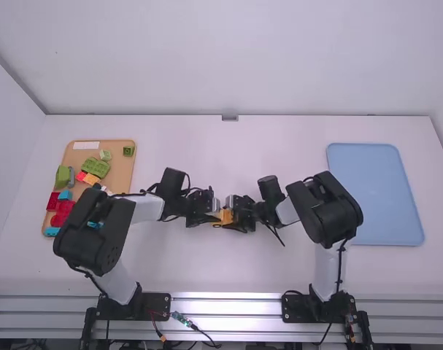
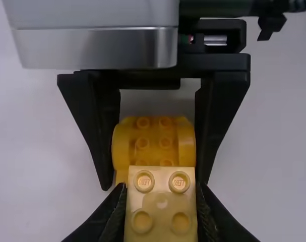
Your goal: Assemble lego blocks to make yellow taxi
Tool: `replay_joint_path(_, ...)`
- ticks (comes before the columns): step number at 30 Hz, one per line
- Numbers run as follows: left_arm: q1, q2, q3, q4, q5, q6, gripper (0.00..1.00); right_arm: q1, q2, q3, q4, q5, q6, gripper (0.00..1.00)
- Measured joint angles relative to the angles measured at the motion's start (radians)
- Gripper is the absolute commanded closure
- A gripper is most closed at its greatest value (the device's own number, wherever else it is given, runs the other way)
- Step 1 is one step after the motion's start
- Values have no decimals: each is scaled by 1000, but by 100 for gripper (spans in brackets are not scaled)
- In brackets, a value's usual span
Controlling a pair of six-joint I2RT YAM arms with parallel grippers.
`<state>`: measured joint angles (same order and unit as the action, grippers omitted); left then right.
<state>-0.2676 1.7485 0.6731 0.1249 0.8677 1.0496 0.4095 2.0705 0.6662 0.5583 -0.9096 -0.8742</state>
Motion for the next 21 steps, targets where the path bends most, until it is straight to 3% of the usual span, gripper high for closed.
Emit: replay_joint_path(21,0,21,-11,31,-30,9,98,0,0,-3,0,-2,-5,38)
